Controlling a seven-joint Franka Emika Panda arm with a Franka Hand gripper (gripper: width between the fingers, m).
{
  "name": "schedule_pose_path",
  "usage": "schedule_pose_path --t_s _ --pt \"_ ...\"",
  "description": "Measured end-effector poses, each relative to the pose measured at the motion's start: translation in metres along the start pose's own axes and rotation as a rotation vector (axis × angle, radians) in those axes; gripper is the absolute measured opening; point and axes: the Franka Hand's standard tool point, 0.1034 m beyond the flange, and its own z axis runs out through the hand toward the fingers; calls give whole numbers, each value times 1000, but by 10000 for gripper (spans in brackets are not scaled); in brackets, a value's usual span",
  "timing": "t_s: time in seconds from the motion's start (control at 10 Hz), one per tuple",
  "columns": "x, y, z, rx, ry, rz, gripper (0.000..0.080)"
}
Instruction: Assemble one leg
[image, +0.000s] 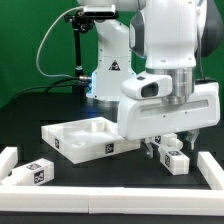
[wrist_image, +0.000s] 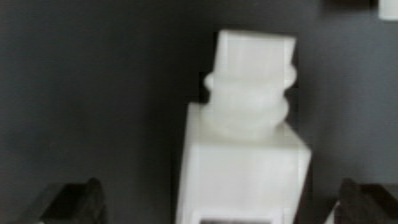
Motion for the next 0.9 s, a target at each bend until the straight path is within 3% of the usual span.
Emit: schedule_pose_path --t_s 0.3,0.5,0.6,0.7,0.9 --pt "-3 5 8 1 2 -8 649" --pt "-3 4 8 1 1 -9 426" --pt "-3 4 8 1 1 -9 426" --pt "-2 4 7 1 -1 -9 282" --pt "2 -5 -20 5 -31 14 284"
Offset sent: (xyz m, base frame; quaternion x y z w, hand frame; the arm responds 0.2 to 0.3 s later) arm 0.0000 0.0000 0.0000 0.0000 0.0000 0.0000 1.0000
